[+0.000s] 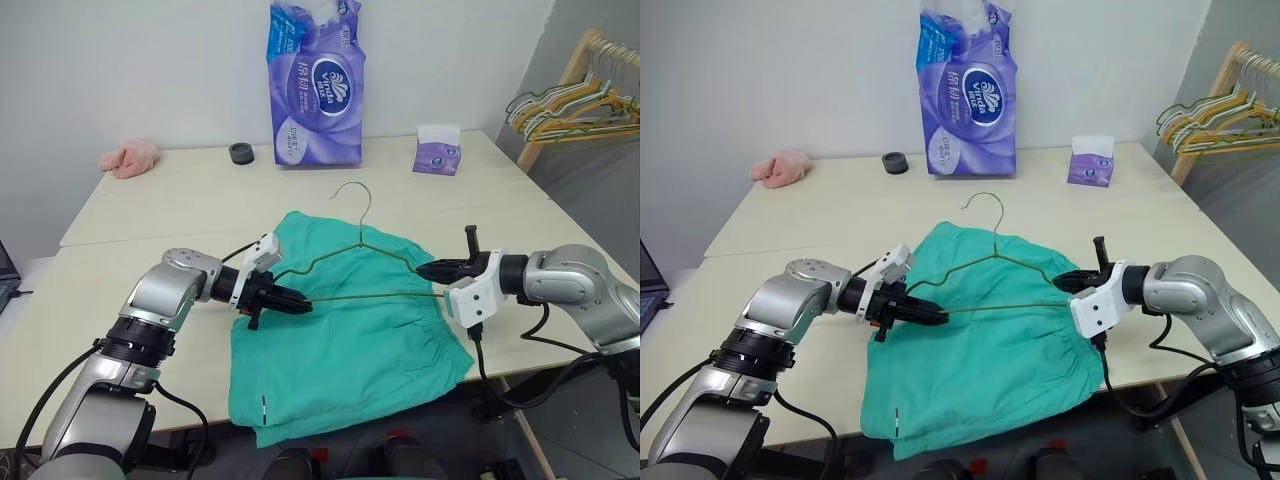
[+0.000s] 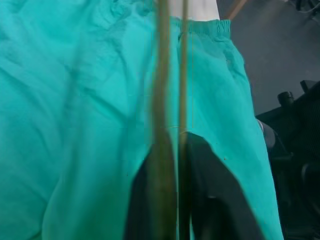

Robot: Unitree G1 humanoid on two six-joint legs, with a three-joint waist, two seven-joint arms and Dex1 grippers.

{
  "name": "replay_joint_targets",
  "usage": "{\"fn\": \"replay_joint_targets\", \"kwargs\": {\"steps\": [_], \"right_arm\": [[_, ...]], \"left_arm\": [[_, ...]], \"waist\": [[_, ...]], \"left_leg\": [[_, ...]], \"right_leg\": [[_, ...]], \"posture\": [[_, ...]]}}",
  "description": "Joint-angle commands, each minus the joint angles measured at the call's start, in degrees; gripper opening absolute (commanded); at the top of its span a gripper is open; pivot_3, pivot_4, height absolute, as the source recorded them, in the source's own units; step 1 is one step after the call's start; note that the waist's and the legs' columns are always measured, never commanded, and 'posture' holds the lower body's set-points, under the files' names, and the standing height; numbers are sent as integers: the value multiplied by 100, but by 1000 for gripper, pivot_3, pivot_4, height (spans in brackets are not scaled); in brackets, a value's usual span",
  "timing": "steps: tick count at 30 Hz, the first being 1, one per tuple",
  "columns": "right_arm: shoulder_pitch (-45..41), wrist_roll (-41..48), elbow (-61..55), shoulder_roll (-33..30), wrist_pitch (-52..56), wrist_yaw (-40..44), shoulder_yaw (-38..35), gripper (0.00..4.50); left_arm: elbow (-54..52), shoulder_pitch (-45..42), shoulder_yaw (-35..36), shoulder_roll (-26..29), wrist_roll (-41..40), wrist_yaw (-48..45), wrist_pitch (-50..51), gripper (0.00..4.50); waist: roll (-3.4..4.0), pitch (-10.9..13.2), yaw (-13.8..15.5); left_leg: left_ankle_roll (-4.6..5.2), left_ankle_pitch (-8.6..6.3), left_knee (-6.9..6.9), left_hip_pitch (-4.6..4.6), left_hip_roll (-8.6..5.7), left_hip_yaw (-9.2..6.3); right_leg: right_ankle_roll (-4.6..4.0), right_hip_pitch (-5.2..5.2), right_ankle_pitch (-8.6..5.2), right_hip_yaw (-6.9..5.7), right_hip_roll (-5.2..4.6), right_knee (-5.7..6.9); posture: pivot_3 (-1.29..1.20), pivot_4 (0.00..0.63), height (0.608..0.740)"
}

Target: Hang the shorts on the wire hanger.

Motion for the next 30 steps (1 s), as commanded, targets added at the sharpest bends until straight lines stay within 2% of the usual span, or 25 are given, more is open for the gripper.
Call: {"fn": "replay_joint_targets", "kwargs": {"steps": [1,2,5,8,11,13,19,21,26,30], "right_arm": [[81,371,-434,-35,-23,208,-24,0],[101,404,-453,-37,5,231,-39,0],[164,447,-480,-83,45,262,-110,702],[239,455,-527,-147,58,279,-192,1750],[500,837,-842,-238,798,400,-482,2663],[743,1270,-1158,-272,1693,464,-801,2663],[1463,3166,-2491,-467,5274,549,-1848,2663],[1536,3549,-2783,-457,6060,394,-2046,2663],[1348,4062,-3080,-370,7768,-112,-2045,2663],[954,4301,-3004,-426,8751,-253,-1680,2663]], "left_arm": [[-181,-56,107,-35,-123,97,22,18],[-184,-53,110,-43,-121,106,26,18],[-186,-37,111,-82,-103,175,35,0],[-198,-6,112,-121,-82,272,28,0],[-137,18,87,-169,82,438,-298,0],[-105,32,82,-205,192,558,-578,0],[-132,29,-12,-287,598,915,-1482,0],[-243,43,-52,-297,673,935,-1686,0],[-618,84,-167,-224,762,801,-1912,0],[-962,77,-377,-147,937,653,-2264,0]], "waist": [[0,0,0],[0,0,1],[0,0,1],[0,0,1],[0,0,5],[0,0,14],[0,-1,38],[1,-1,37],[1,0,17],[2,0,5]], "left_leg": [[0,0,0,0,0,0],[0,0,0,0,0,0],[1,0,1,0,0,0],[1,0,3,1,0,0],[1,0,3,0,0,-1],[1,0,3,-1,1,-2],[2,-1,6,-1,2,-4],[3,-2,5,-2,2,-7],[4,-3,5,-1,4,-6],[4,-2,5,1,4,-3]], "right_leg": [[0,0,0,0,0,0],[0,0,0,-1,0,0],[0,0,0,0,0,1],[0,1,0,0,0,2],[0,2,0,-1,0,2],[0,2,0,-1,0,1],[0,4,1,-2,-4,0],[0,5,1,-4,-5,-1],[1,6,0,-5,-5,-2],[3,6,1,-4,-5,-2]], "posture": [[-87,40,740],[-87,40,740],[-88,41,740],[-90,41,740],[-88,41,740],[-90,42,740],[-96,42,740],[-96,42,740],[-108,46,740],[-111,45,740]]}}
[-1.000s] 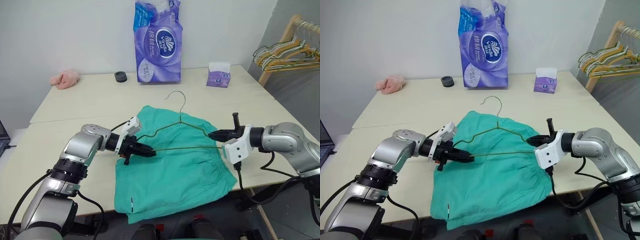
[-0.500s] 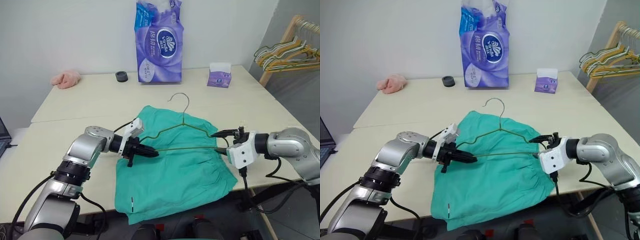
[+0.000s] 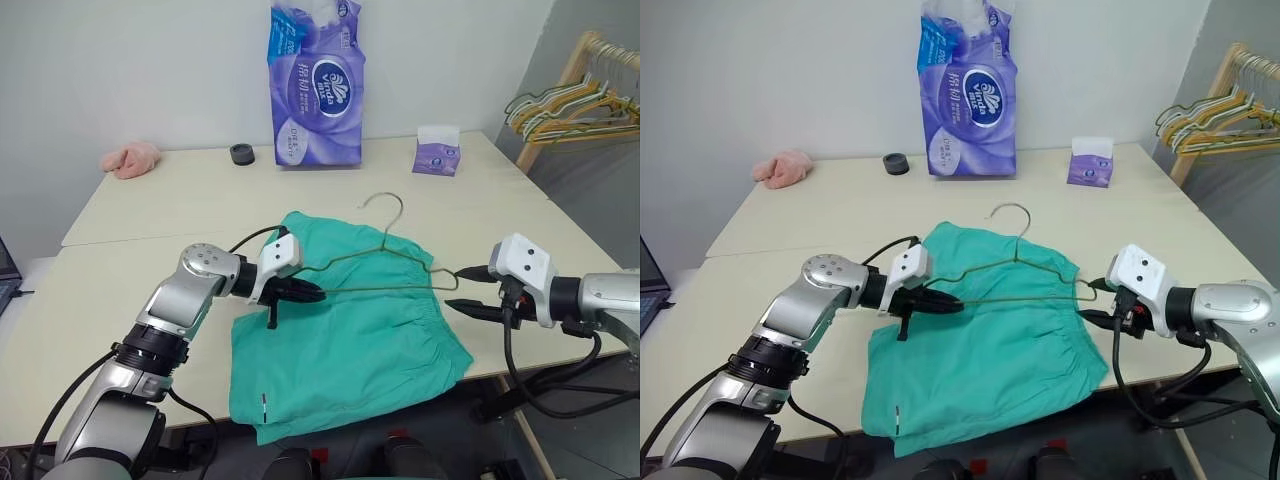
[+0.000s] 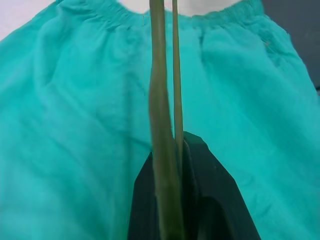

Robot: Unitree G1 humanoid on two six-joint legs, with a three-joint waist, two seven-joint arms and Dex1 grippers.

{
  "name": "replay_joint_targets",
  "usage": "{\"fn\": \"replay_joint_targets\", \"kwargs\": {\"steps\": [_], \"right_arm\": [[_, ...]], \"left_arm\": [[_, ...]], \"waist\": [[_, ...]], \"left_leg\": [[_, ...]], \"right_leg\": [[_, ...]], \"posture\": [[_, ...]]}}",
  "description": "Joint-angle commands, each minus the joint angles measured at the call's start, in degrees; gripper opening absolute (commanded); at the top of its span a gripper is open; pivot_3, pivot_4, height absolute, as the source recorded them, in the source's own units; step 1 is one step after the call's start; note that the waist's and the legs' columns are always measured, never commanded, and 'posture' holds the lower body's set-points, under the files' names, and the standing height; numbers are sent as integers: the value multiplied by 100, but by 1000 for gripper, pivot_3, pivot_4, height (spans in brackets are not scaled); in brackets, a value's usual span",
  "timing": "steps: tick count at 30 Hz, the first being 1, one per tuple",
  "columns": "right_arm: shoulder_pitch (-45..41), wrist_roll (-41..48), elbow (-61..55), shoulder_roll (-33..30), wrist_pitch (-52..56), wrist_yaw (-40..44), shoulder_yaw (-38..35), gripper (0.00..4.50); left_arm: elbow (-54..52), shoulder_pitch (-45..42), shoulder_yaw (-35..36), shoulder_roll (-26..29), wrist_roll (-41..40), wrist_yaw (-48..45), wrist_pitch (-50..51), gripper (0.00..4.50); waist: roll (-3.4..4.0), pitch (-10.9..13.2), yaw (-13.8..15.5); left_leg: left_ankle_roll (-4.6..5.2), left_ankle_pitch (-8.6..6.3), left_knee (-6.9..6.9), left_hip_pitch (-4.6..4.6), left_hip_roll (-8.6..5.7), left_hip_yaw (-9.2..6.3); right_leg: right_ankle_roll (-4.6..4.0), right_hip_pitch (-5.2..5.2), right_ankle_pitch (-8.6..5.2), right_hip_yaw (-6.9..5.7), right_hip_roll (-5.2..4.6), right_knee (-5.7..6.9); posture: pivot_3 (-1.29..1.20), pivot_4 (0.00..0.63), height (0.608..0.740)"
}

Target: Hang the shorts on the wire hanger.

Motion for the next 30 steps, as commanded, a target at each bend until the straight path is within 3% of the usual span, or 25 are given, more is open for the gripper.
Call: {"fn": "replay_joint_targets", "kwargs": {"steps": [1,8,21,24,30], "right_arm": [[-320,141,-44,-83,512,-114,227,2663],[-461,64,68,-431,441,246,881,2663],[-700,-424,622,-338,85,296,1745,2663],[-743,-473,687,-284,61,292,1788,2115],[-759,-458,654,-297,117,397,1796,201]], "left_arm": [[-431,-63,-90,56,68,-107,-243,0],[-572,-70,-147,13,120,-80,-284,0],[-748,-29,-148,50,101,-154,-189,0],[-794,1,-154,77,98,-181,-160,0],[-826,44,-155,96,113,-164,-149,0]], "waist": [[0,0,3],[0,0,3],[-1,0,2],[-1,0,3],[-1,0,7]], "left_leg": [[0,0,0,0,0,-1],[1,0,-1,-3,-1,0],[1,0,-1,-2,0,-2],[1,0,-1,-2,0,-2],[1,0,-1,-3,0,-4]], "right_leg": [[0,0,0,-2,0,0],[2,0,-1,-4,1,-6],[14,0,-8,-5,1,-3],[12,0,-7,-6,1,-4],[11,-1,-6,-7,1,-5]], "posture": [[-111,45,740],[-101,44,740],[-93,43,740],[-90,44,740],[-89,44,740]]}}
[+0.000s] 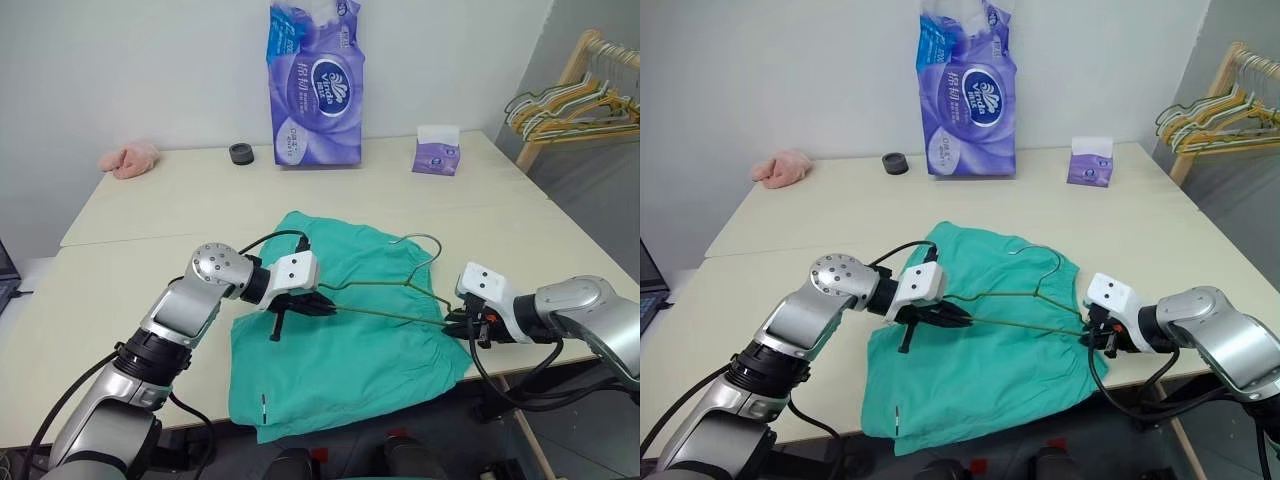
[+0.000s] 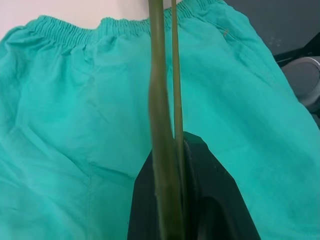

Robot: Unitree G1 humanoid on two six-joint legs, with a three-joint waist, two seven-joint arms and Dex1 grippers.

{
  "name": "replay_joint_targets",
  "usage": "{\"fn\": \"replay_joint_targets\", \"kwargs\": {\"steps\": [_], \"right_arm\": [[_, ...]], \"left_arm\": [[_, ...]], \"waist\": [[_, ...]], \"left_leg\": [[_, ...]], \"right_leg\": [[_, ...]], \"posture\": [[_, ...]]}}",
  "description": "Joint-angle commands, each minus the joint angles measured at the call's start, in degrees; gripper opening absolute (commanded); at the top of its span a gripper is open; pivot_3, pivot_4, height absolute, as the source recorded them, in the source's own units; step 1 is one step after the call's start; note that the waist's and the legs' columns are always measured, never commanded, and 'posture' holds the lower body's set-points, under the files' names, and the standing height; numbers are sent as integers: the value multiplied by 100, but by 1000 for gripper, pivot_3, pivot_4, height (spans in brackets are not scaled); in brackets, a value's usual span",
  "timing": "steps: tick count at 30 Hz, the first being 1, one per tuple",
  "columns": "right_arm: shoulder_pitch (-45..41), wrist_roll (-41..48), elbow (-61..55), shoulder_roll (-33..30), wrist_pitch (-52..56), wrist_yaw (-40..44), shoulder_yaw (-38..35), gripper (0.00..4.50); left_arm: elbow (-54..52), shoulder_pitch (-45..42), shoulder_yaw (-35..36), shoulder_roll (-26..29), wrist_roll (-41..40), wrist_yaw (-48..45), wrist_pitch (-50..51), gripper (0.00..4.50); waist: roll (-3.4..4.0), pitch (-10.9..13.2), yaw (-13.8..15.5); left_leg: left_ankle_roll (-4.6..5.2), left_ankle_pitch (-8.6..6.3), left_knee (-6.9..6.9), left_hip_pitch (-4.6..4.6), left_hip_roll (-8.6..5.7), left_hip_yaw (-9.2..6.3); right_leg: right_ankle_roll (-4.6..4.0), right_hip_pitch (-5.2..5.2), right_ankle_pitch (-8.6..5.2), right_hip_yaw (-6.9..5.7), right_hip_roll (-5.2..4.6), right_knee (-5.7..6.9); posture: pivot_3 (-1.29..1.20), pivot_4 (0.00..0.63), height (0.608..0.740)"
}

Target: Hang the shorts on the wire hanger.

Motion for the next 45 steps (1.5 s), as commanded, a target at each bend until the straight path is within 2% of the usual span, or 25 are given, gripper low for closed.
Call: {"fn": "replay_joint_targets", "kwargs": {"steps": [1,8,13,19,26,29,34,39,45], "right_arm": [[-146,-35,-103,-41,-70,62,-67,22],[-107,24,-224,1,10,71,-109,22],[-5,93,-333,-35,60,47,-255,0],[365,247,-507,-53,246,-46,-632,0],[1209,708,-805,178,880,-503,-1698,0],[1894,961,-997,402,1365,-745,-2595,0],[2813,1088,-1027,657,1786,-961,-3678,0],[3618,1120,-963,935,1992,-1108,-4302,0],[3951,1079,-848,1001,1892,-1216,-4204,0]], "left_arm": [[-195,-53,37,46,-54,-4,18,0],[-156,-42,124,-139,-262,126,228,0],[-69,-6,269,-285,-446,129,249,1257],[255,-98,641,-561,-624,494,350,3065],[1003,-292,1263,-444,-780,1000,502,3065],[1494,-416,1498,-438,-761,1194,357,3065],[1143,-231,1431,-462,-1091,811,632,3065],[814,-39,1223,-357,-1176,402,788,3065],[645,39,1173,-324,-1039,310,484,3065]], "waist": [[0,0,1],[-1,1,1],[-1,1,-2],[-2,0,3],[-2,0,-9],[-6,-3,12],[-6,-3,5],[-3,-3,-24],[1,-2,-133]], "left_leg": [[0,0,0,0,0,0],[0,0,1,0,0,-1],[0,0,1,0,0,0],[-1,0,2,0,0,-1],[-1,0,2,0,0,-2],[-1,0,4,1,0,-3],[0,0,5,1,-3,-4],[2,-2,2,7,-2,-1],[2,0,5,20,5,4]], "right_leg": [[0,0,0,0,0,0],[4,1,-2,0,0,0],[4,1,-2,0,0,0],[3,1,-1,0,-1,0],[3,1,0,0,0,2],[6,4,1,-2,0,1],[-3,12,7,-2,-4,-3],[11,15,0,0,-3,-4],[25,27,-6,2,4,2]], "posture": [[-89,44,740],[-91,42,740],[-102,41,740],[-114,39,740],[-131,40,740],[-148,44,740],[-170,46,740],[-186,49,740],[-178,53,740]]}}
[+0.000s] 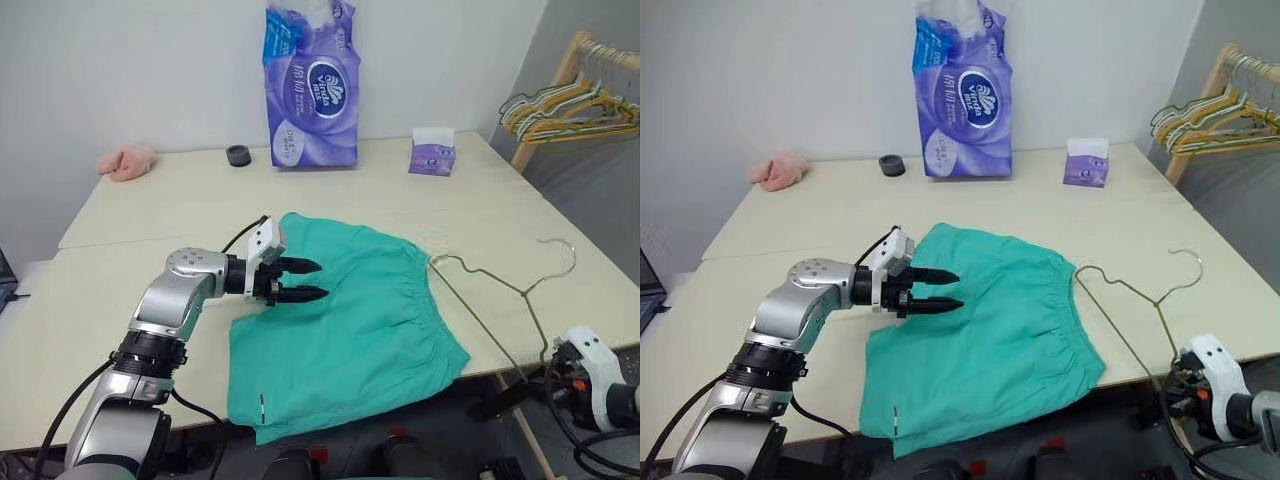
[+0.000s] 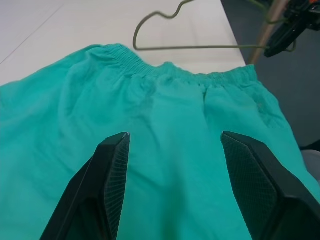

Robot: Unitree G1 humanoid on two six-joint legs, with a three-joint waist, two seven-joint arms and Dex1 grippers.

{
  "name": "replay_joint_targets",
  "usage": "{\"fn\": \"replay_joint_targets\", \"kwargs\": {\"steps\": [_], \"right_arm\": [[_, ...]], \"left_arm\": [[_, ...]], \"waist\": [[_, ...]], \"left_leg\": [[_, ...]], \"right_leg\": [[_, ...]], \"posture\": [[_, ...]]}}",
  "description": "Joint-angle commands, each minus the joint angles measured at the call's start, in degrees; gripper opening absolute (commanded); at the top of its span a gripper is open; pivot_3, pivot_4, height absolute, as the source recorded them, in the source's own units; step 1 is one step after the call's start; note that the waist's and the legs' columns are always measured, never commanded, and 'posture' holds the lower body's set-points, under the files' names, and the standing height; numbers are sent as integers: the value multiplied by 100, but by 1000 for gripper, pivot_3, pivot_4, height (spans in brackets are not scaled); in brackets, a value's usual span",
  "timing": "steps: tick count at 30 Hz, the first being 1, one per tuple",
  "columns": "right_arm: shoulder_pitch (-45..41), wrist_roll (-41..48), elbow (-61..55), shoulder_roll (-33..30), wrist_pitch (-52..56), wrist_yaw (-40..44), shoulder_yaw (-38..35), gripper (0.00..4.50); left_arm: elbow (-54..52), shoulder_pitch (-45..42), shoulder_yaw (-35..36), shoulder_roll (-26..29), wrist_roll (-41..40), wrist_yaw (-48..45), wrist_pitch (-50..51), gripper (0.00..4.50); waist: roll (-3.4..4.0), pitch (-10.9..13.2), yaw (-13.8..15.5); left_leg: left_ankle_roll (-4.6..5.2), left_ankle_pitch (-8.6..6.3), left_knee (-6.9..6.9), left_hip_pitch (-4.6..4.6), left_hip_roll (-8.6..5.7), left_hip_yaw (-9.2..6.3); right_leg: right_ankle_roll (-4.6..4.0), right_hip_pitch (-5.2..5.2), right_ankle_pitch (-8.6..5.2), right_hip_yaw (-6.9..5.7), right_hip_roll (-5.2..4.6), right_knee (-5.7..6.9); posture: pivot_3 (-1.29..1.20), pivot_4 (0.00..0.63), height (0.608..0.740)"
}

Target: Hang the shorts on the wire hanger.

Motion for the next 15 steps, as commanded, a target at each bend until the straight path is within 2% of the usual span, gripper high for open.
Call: {"fn": "replay_joint_targets", "kwargs": {"steps": [1,15], "right_arm": [[12,41,-19,-6,-112,-63,-26,0],[-635,293,-45,-375,-159,11,556,0]], "left_arm": [[-137,-48,36,33,114,124,-456,3065],[122,-141,173,0,240,586,-829,3065]], "waist": [[1,-1,-16],[-3,2,-4]], "left_leg": [[0,0,1,1,0,0],[1,0,-1,-2,-1,-4]], "right_leg": [[1,2,0,0,0,0],[2,0,-1,-4,1,-5]], "posture": [[-178,53,740],[-145,52,740]]}}
